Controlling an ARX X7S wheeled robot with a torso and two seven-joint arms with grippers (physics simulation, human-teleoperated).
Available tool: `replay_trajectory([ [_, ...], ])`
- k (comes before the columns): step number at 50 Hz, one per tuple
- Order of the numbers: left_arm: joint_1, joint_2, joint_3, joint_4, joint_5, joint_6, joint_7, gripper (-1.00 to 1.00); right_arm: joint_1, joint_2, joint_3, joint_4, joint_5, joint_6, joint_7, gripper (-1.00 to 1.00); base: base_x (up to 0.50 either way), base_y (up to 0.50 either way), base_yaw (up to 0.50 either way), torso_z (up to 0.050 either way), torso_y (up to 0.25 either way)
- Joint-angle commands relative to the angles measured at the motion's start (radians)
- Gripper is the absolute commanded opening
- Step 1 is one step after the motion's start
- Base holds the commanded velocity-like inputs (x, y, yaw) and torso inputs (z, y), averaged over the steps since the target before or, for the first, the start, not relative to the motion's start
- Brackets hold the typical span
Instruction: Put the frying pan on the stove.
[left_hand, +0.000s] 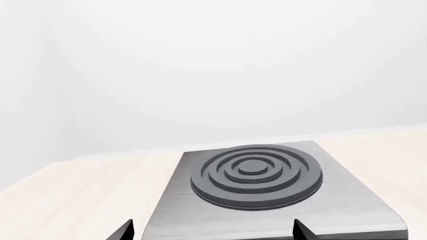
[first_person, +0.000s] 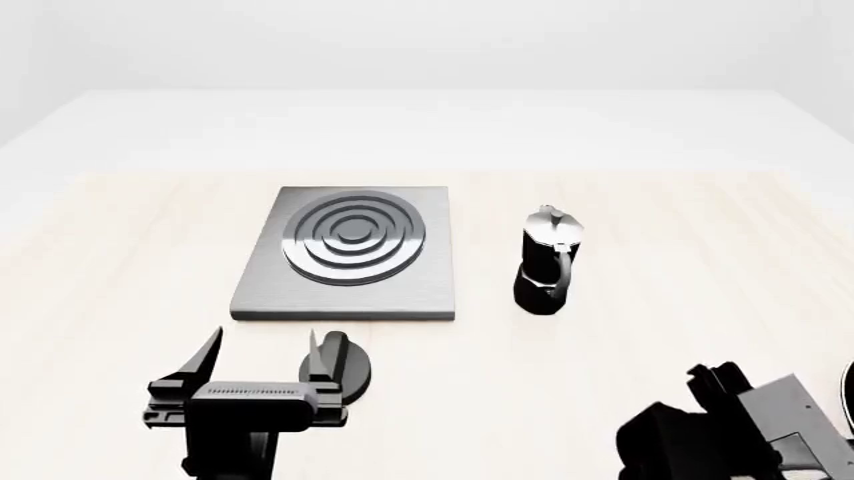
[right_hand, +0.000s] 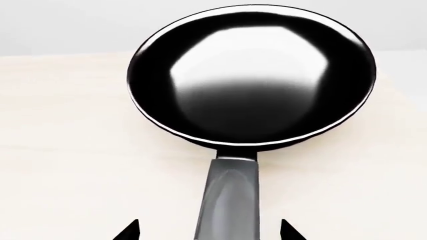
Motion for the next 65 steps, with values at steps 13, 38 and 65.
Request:
replay_trajectory([
  [13, -0.005, -0.005, 0.012, -0.007, -0.005, 0.006, -0.007, 1.0, -0.025, 0.01, 0.013, 0.033, 0.017, -0.024, -0.006, 1.0, 0.0, 0.0, 0.0, 0.0, 0.0],
  [38, -0.005, -0.009, 0.022, -0.004, -0.009, 0.005, -0.021, 1.0, -0.103, 0.026, -0.061, -0.216, -0.016, 0.008, 0.001, -1.0, 0.0, 0.0, 0.0, 0.0, 0.0],
  [65, 0.018, -0.025, 0.022, 0.038, -0.015, -0.002, -0.04, 1.0, -0.149, 0.085, -0.214, -0.58, -0.036, 0.088, -0.079, -1.0, 0.0, 0.0, 0.0, 0.0, 0.0],
])
